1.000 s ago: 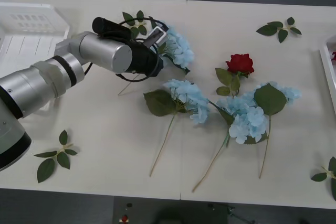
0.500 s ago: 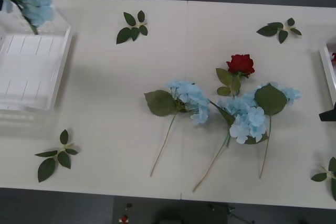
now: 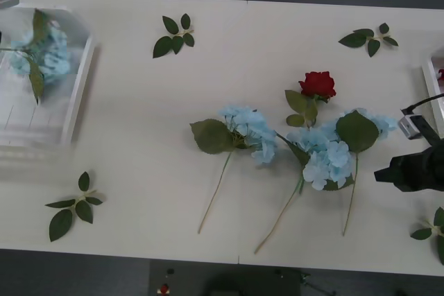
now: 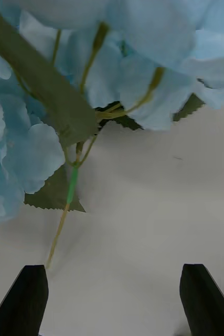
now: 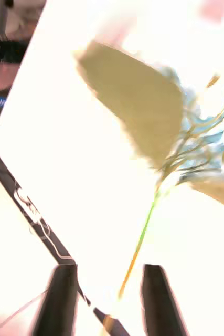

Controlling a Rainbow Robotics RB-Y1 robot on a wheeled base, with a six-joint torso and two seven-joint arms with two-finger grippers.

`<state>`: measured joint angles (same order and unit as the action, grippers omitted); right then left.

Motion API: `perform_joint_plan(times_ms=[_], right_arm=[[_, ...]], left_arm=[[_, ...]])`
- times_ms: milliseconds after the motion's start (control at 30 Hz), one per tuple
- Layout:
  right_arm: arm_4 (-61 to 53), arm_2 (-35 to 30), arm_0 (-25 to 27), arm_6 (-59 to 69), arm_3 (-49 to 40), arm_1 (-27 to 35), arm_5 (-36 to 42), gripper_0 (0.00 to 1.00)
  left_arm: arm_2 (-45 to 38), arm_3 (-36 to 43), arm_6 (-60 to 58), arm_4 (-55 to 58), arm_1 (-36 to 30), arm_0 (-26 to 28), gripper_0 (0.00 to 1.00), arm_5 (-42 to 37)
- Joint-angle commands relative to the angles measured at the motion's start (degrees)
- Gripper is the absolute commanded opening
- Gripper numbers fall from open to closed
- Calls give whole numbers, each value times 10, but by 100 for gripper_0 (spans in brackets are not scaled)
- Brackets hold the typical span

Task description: Put the red flowers into the right box and the blue flowers into the left box

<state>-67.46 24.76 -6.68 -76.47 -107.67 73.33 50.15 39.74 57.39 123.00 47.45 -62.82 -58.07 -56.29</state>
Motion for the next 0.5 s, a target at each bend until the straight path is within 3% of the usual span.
perform_joint_plan(times_ms=[33,200,367,500], right_arm=[[39,-9,-18,26,-3,-31,23,74],[86,-8,-25,34,-3,-71,48,73],[139,-7,-25,43,-3,-100,65,73],[163,14,-37,50,10,-113,65,73]], left_arm=[[17,8,-21,20,-32,-8,83,18],[17,32,9,116,-56,-8,92,18],[15,91,70,389,-85,-8,91,-13],[15,127,59,570,-55,-7,91,-64]])
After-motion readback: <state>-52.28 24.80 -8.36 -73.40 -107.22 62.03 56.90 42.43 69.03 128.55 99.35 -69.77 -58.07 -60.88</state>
